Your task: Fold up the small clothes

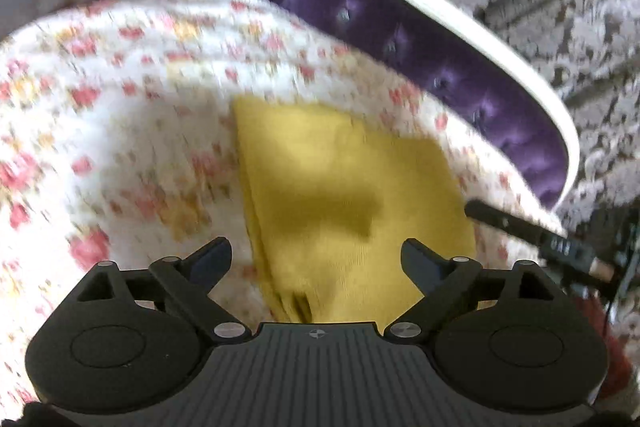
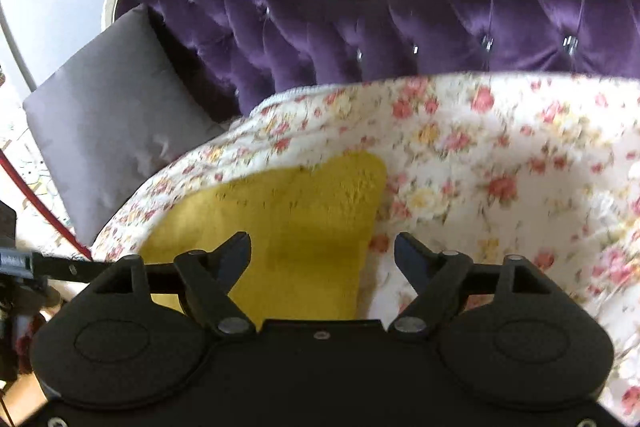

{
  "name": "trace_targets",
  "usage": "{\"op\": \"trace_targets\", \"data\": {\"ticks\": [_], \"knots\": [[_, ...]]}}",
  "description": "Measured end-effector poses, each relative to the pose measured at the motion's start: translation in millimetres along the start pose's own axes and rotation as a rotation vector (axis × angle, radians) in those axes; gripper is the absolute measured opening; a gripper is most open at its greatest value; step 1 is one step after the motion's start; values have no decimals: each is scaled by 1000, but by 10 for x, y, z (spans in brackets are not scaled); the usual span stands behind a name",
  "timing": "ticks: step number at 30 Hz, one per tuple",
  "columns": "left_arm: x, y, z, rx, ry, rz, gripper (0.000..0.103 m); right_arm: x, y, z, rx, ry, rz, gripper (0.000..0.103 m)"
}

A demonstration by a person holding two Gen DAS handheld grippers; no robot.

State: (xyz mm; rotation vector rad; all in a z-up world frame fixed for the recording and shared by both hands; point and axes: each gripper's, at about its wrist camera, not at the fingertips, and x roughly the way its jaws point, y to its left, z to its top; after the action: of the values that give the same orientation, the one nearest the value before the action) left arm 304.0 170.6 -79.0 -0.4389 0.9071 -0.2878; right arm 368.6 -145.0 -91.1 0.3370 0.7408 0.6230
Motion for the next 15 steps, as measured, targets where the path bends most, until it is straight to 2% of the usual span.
{"op": "trace_targets", "data": {"ticks": [3,6,10,15], "knots": [[178,-51,-12,3,31,-10,93,100,-45,-32,33,26,45,81],[302,-123,54,21,19,-21,101,203,-79,-55,55,32,91,82],[459,-127,149,5,1,-56,102,319,-133,-33,98,4,158,89],[529,-143,181,-15,-28,-94,102,456,-193,5,152,-34,223,89]]}}
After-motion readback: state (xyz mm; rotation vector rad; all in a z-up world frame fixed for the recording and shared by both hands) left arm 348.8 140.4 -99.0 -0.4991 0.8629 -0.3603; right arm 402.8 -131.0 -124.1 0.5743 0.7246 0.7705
